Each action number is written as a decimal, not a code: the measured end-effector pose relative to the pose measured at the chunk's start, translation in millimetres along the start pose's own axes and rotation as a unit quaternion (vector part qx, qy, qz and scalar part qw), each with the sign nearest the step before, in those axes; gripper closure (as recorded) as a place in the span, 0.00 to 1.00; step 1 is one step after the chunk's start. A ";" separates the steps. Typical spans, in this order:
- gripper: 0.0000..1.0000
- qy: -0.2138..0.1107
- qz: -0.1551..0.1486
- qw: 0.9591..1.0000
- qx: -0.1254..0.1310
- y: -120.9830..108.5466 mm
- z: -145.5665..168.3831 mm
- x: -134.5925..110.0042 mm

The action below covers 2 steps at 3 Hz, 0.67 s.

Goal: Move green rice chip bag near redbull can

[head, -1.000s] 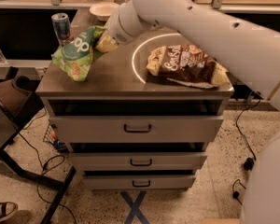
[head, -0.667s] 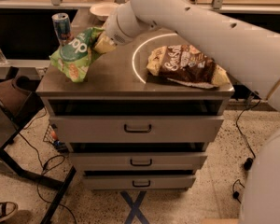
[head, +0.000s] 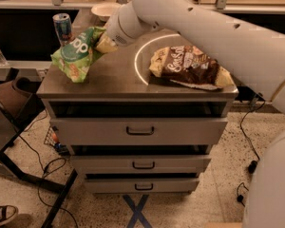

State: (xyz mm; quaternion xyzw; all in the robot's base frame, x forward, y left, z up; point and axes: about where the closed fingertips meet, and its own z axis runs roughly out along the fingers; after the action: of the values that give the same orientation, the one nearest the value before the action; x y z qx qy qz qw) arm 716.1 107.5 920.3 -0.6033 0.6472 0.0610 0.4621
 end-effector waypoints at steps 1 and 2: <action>0.13 0.000 0.000 1.000 -0.001 1.3 1.3 -0.7; 0.00 0.000 -0.001 1.000 -0.003 2.6 2.6 -1.4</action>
Offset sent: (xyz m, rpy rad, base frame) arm -0.0005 0.0016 -0.0009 -0.0005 0.0013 0.0026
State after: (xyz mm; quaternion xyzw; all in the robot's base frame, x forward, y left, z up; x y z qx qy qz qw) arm 715.2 110.8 918.6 -0.6052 0.6462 0.0627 0.4607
